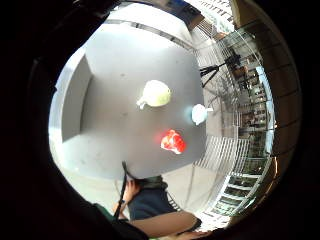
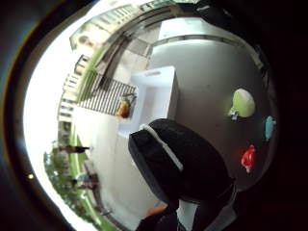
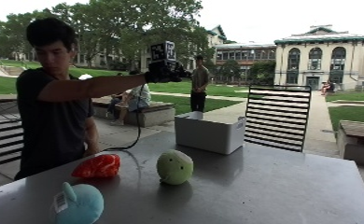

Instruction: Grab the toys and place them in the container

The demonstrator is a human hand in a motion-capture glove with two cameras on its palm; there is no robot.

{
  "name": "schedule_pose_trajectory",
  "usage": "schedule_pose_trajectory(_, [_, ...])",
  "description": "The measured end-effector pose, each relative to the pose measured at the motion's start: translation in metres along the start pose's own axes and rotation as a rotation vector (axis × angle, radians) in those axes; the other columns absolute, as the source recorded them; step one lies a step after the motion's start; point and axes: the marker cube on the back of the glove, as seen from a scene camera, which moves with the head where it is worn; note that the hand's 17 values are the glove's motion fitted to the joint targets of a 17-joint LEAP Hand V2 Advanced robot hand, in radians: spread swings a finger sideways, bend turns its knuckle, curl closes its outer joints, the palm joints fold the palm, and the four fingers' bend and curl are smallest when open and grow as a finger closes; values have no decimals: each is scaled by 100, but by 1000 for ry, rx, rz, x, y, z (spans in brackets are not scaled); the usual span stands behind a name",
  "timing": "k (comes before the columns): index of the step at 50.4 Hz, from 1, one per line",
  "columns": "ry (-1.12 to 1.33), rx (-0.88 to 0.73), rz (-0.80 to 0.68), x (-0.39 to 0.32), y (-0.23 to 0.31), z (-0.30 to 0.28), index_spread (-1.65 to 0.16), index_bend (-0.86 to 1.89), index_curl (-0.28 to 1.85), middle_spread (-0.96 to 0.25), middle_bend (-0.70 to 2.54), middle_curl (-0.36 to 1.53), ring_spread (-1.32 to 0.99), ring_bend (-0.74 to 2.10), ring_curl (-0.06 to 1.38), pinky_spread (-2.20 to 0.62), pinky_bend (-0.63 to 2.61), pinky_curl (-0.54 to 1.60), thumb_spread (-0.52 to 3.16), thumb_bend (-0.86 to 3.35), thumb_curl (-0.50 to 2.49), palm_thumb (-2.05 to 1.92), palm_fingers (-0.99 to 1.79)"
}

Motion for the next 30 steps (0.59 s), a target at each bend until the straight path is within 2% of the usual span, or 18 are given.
schedule_pose_trajectory(6, [6,3,-1,5,0,0,-20,15,7,-4,23,9,-8,19,4,-1,53,16,74,-7,0,-11,14])
schedule_pose_trajectory(12, [0,-8,2,8,2,1,-24,16,11,-5,24,14,-10,20,6,-1,56,20,95,-7,2,-11,11])
schedule_pose_trajectory(30, [22,2,-13,28,10,-1,-29,17,20,-7,25,24,-12,23,13,-2,60,26,115,-7,4,-12,6])
